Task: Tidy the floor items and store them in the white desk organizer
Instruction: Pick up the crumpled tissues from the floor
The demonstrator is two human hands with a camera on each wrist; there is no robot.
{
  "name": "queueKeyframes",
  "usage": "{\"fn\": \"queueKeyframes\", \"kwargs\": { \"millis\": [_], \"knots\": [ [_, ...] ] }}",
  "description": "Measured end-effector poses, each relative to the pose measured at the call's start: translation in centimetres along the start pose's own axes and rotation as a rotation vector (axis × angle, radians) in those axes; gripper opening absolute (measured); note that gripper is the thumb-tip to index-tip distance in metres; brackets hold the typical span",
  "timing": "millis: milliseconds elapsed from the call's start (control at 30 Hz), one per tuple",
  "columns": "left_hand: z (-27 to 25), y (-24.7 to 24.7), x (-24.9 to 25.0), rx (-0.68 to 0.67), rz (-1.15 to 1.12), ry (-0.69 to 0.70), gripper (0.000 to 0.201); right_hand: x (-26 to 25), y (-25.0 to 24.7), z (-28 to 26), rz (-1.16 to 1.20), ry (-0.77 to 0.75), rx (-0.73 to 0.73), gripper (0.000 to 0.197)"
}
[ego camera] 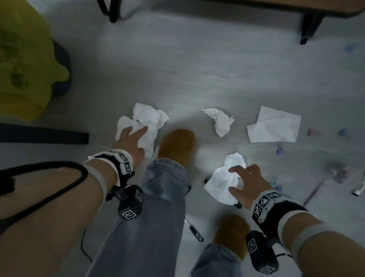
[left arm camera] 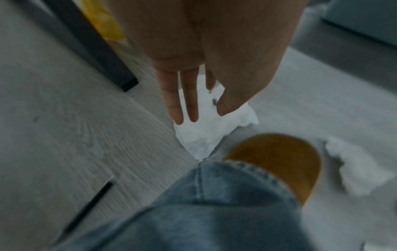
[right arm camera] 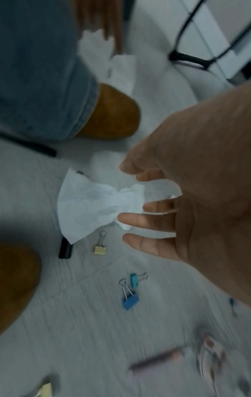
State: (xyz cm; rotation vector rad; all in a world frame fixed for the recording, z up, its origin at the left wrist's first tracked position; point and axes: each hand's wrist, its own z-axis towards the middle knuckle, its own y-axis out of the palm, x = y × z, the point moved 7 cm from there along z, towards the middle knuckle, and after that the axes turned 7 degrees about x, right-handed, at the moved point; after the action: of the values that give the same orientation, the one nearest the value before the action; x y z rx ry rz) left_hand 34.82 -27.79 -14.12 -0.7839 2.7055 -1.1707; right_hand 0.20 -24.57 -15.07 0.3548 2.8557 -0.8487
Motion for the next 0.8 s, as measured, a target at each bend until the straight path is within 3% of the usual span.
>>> {"fn": "queueKeyframes", "kwargs": {
  "millis": [100, 200, 267, 367, 533, 600, 700, 800],
  "knots": [
    [1.6, 2.3, 0.0, -0.110, 0.187, 0.037, 0.066, 0.0, 3.8, 1.9, -0.144, -0.008, -0.103, 0.057],
    [3.5, 3.7, 0.0, -0.141, 0.198, 0.048, 0.064, -0.8, 5.3, 4.2, -0.164, 0.031, -0.045, 0.052],
    [4.3, 3.7, 0.6, -0.075, 0.186, 0.053, 0.065, -1.6, 4.6, 4.9, -0.169, 0.058, -0.011, 0.041],
    [4.9, 3.1, 1.2, -0.025, 0.099, 0.035, 0.069, -1.9, 2.8, 4.9, -0.125, 0.026, -0.004, 0.043],
    [6.7, 0.5, 2.0, 0.196, -0.060, 0.011, 0.032, -1.8, -1.6, 5.6, 0.074, -0.033, 0.158, 0.029],
    [7.5, -0.4, 2.5, 0.292, -0.166, 0.014, 0.029, -1.9, -3.1, 6.0, 0.090, -0.047, 0.217, 0.018],
    [8.9, -1.2, 3.5, 0.330, -0.252, 0.062, 0.060, -1.8, -4.0, 7.0, 0.082, -0.027, 0.243, 0.016],
    [10.8, 0.0, 4.4, 0.162, -0.127, 0.107, 0.096, -2.4, -4.2, 8.0, 0.117, -0.027, 0.236, 0.017]
  ]
}}
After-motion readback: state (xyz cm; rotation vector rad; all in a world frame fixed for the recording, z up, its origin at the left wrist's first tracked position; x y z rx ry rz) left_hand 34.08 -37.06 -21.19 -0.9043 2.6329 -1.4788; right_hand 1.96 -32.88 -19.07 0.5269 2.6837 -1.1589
